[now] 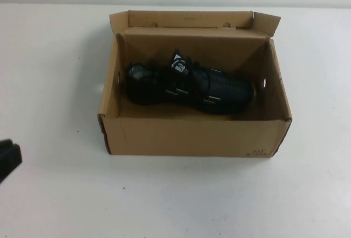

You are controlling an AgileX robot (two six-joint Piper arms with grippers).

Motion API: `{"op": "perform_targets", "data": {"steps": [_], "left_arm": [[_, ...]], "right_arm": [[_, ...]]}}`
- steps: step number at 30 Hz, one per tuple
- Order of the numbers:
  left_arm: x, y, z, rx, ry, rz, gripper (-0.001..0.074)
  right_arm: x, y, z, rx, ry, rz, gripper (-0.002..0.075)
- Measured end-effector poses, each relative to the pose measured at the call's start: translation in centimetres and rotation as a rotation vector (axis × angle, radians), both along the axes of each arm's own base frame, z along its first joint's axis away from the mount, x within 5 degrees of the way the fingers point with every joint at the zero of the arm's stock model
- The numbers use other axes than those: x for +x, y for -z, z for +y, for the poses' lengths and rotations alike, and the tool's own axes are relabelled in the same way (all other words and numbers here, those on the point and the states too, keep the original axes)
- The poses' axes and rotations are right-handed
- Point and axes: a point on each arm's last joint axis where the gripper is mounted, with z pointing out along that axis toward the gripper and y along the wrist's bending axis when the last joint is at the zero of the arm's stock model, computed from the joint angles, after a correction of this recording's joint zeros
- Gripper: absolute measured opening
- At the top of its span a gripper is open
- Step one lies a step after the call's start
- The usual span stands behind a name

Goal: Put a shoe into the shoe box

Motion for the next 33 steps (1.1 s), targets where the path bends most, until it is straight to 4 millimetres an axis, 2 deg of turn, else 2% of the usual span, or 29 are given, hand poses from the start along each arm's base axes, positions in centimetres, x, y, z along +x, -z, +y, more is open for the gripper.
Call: {"op": "perform_targets", "data": {"steps": [5, 10, 19, 33], "left_arm": [[-0.4, 1.7, 0.1, -0.031, 0.001, 0.022, -0.0001], [-0.4, 1.6, 0.1, -0.048, -0.004, 0.020, -0.0001], [-0.4, 1.7, 0.1, -0.043, -0.006, 0.017, -0.0001], [-0.3, 2.1, 0.2, -0.043, -0.012, 0.018, -0.0001]], "right_arm": [[-1.4, 5.2, -0.3, 0.026, -0.018, 0.034, -0.0016], [-1.6, 7.7, -0.2, 0.060, -0.031, 0.034, -0.0016], [-1.8, 8.2, 0.4, 0.155, -0.084, 0.095, -0.0016], [-1.8, 8.2, 0.5, 0.159, -0.087, 0.101, -0.0016]]}}
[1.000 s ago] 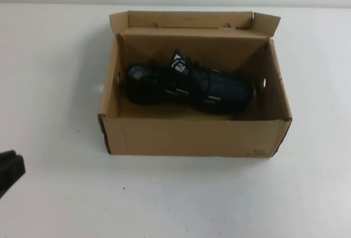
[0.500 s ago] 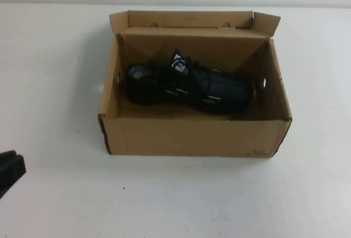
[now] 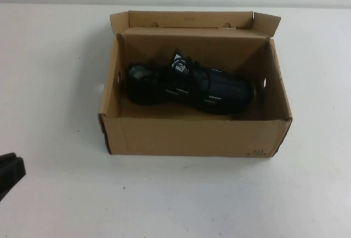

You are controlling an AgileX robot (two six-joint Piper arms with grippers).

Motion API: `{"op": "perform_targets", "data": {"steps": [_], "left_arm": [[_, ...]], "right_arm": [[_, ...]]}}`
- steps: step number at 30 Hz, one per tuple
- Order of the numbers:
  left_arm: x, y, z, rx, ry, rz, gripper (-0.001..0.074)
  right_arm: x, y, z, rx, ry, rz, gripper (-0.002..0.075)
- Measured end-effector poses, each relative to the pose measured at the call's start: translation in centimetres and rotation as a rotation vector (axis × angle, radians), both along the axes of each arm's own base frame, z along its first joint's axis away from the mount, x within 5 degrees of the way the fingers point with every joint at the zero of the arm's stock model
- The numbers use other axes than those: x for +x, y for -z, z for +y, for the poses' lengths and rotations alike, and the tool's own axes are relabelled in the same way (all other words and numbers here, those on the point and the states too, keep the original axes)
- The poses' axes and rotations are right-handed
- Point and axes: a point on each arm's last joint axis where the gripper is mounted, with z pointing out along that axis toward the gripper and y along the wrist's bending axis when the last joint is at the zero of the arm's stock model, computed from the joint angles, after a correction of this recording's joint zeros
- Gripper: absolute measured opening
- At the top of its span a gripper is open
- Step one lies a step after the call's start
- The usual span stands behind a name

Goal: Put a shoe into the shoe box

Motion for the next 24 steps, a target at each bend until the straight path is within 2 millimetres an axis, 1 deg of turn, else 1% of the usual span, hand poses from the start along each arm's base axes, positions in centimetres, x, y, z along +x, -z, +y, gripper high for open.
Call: {"op": "perform_targets", "data": {"steps": [4, 7, 9, 11, 15, 20, 24], "left_arm": [[-0.2, 1.1, 0.8, 0.031, -0.068, -0.031, -0.0001], [-0.1, 2.4, 1.5, 0.031, -0.155, -0.110, -0.0001], [0.0, 3.5, 1.9, 0.012, -0.215, -0.171, -0.0001], [0.3, 5.1, 2.3, 0.001, -0.272, -0.234, -0.0001], [0.5, 8.2, 2.7, -0.013, -0.327, -0.288, -0.0001], [0.4, 11.7, 2.8, -0.036, -0.343, -0.248, -0.0001], [0.2, 13.8, 2.9, -0.043, -0.347, -0.208, -0.0001]], "right_arm": [[0.0, 0.0, 0.0, 0.000, 0.000, 0.001, -0.0016], [0.0, 0.0, 0.0, 0.000, 0.000, 0.001, -0.0016], [0.0, 0.0, 0.0, 0.000, 0.000, 0.001, -0.0016], [0.0, 0.0, 0.0, 0.000, 0.000, 0.001, -0.0016], [0.0, 0.0, 0.0, -0.001, 0.000, 0.002, -0.0016], [0.0, 0.0, 0.0, -0.001, 0.000, 0.002, -0.0016], [0.0, 0.0, 0.0, -0.001, 0.000, 0.002, -0.0016]]}}
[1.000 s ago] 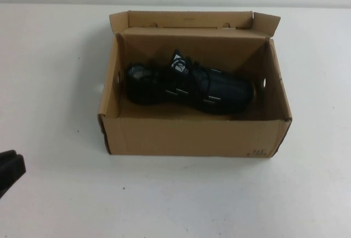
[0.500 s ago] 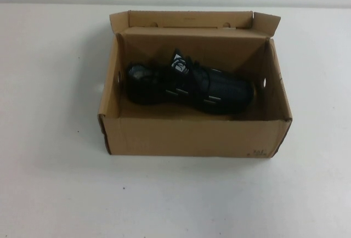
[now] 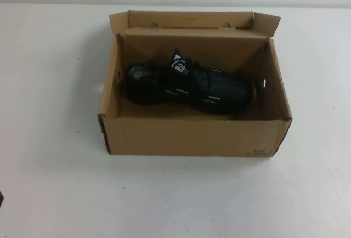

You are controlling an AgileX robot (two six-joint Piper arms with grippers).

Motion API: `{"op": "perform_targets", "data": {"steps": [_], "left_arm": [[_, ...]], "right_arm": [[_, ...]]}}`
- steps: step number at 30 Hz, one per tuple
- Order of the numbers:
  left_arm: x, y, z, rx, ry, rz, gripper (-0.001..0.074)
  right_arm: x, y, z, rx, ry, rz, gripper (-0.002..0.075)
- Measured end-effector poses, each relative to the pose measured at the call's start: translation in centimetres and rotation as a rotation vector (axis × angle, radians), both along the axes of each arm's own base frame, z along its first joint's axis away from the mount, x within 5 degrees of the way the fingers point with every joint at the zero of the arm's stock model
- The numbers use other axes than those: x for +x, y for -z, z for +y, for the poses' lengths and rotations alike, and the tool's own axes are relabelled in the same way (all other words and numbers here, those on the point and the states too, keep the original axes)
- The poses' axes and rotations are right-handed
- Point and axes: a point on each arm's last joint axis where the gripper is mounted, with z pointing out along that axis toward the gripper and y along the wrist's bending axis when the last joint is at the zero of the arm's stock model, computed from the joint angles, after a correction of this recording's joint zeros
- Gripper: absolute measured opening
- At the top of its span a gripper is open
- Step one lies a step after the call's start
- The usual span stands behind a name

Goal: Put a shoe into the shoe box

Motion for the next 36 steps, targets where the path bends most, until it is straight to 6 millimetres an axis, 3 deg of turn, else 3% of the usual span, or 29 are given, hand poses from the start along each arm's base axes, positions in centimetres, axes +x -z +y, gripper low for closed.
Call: {"op": "perform_targets", "data": {"steps": [11, 23, 36], "left_arm": [[-0.7, 2.7, 0.5, 0.043, -0.050, 0.253, -0.0001], [-0.7, 2.7, 0.5, 0.043, -0.057, 0.254, -0.0001], [-0.5, 2.7, 1.3, 0.022, -0.209, 0.257, -0.0002]], "right_arm": [[0.0, 0.0, 0.0, 0.003, -0.002, 0.001, -0.0016], [0.0, 0.0, 0.0, 0.003, -0.002, 0.001, -0.0016], [0.0, 0.0, 0.0, 0.003, -0.002, 0.001, -0.0016]]}}
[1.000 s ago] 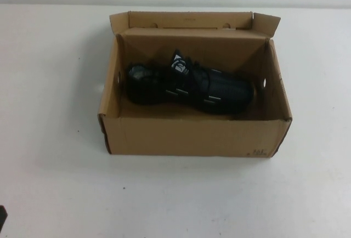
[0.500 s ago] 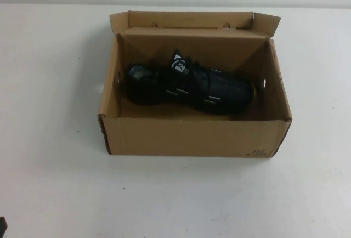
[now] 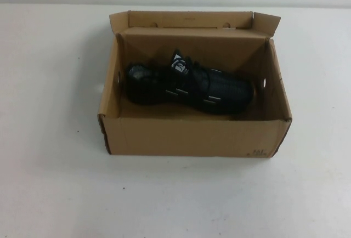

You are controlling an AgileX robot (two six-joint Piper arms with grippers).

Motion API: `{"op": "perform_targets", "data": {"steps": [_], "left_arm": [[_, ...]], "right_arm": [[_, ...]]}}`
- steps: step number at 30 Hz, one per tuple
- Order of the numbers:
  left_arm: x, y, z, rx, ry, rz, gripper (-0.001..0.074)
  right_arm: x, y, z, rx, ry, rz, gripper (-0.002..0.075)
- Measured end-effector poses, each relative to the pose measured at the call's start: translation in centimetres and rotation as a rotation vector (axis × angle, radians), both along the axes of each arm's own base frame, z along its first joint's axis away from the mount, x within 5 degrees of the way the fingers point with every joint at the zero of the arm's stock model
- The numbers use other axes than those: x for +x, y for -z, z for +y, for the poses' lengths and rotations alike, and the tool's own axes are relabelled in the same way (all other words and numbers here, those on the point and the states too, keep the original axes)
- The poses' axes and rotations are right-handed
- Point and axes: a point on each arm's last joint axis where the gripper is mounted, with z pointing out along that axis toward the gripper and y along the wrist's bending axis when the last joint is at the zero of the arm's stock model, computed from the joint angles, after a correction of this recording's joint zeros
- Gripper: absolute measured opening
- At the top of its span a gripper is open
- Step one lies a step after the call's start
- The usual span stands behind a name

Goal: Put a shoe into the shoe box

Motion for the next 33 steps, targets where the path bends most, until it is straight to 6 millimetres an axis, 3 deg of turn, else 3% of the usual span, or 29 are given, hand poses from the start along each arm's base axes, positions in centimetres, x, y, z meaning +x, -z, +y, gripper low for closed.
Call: {"op": "perform_targets", "data": {"steps": [21, 27, 33], "left_arm": [[0.0, 0.0, 0.0, 0.000, 0.000, 0.000, -0.0002], [0.0, 0.0, 0.0, 0.000, 0.000, 0.000, -0.0002], [0.0, 0.0, 0.0, 0.000, 0.000, 0.000, -0.0002]], "right_arm": [[0.0, 0.0, 0.0, 0.000, 0.004, 0.000, -0.0016], [0.3, 0.1, -0.7, -0.086, 0.147, -0.036, -0.0016], [1.7, 2.7, -1.3, -0.162, 0.288, -0.107, -0.0016]]}}
